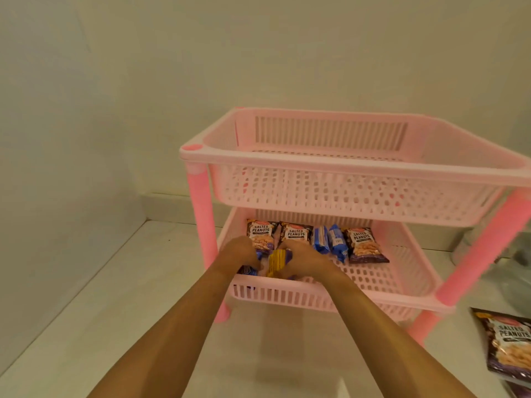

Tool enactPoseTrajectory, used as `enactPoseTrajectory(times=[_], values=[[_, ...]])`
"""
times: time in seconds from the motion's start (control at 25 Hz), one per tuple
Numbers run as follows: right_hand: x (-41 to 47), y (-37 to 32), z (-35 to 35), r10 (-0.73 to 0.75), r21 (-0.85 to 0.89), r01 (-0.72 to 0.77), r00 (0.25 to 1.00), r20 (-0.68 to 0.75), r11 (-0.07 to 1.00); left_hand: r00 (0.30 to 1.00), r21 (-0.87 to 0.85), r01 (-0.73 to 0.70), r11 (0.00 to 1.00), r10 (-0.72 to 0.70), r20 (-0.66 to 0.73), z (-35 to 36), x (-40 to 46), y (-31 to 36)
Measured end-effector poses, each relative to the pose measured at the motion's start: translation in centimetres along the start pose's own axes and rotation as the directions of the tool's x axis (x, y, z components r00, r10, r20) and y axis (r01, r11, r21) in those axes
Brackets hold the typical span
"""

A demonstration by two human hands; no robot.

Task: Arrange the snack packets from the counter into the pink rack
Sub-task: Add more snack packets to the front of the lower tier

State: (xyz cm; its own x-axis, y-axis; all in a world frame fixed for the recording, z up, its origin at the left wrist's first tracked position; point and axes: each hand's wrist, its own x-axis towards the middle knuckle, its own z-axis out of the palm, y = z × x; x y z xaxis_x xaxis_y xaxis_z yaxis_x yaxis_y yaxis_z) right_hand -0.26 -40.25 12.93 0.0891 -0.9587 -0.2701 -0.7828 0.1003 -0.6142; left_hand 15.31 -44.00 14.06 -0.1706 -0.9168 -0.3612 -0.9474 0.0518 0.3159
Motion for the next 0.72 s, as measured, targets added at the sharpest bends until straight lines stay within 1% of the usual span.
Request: enactPoseTrajectory(times=[0.12,0.2,0.36,0.52,0.6,0.72], values=[[0.9,-0.4,0.8,0.0,0.0,0.0,1.0,-0.027,1.0,0.998,0.095,0.007,0.995,-0.001,-0.055,0.5,0.8,-0.5],[1.1,-0.4,0.9,0.018,0.03,-0.018,1.0,0.002,0.999,0.996,0.128,0.013,0.992,-0.001,-0.092,0.7,0.9,-0.4],[0.6,-0.3,0.7,0.002,0.029,-0.003,0.999,0.048,1.0,0.98,0.169,-0.001,0.986,0.035,-0.198,0.3,0.1,-0.2],[-0.3,-0.4,0.4,-0.02,0.005,0.02,0.997,0.071,1.0,0.939,0.175,-0.039,0.984,0.096,-0.33,-0.3,-2.0,0.2],[-0.9,-0.3,0.0,-0.018,0.013,0.018,0.999,0.038,1.0,0.922,0.151,-0.064,0.986,0.116,-0.37,-0.4,-3.5,0.6],[-2.5,0.0,-1.1,0.026,0.01,-0.026,0.998,-0.064,1.0,0.91,0.132,-0.075,0.988,0.122,-0.396,-0.1,-6.4,1.0]])
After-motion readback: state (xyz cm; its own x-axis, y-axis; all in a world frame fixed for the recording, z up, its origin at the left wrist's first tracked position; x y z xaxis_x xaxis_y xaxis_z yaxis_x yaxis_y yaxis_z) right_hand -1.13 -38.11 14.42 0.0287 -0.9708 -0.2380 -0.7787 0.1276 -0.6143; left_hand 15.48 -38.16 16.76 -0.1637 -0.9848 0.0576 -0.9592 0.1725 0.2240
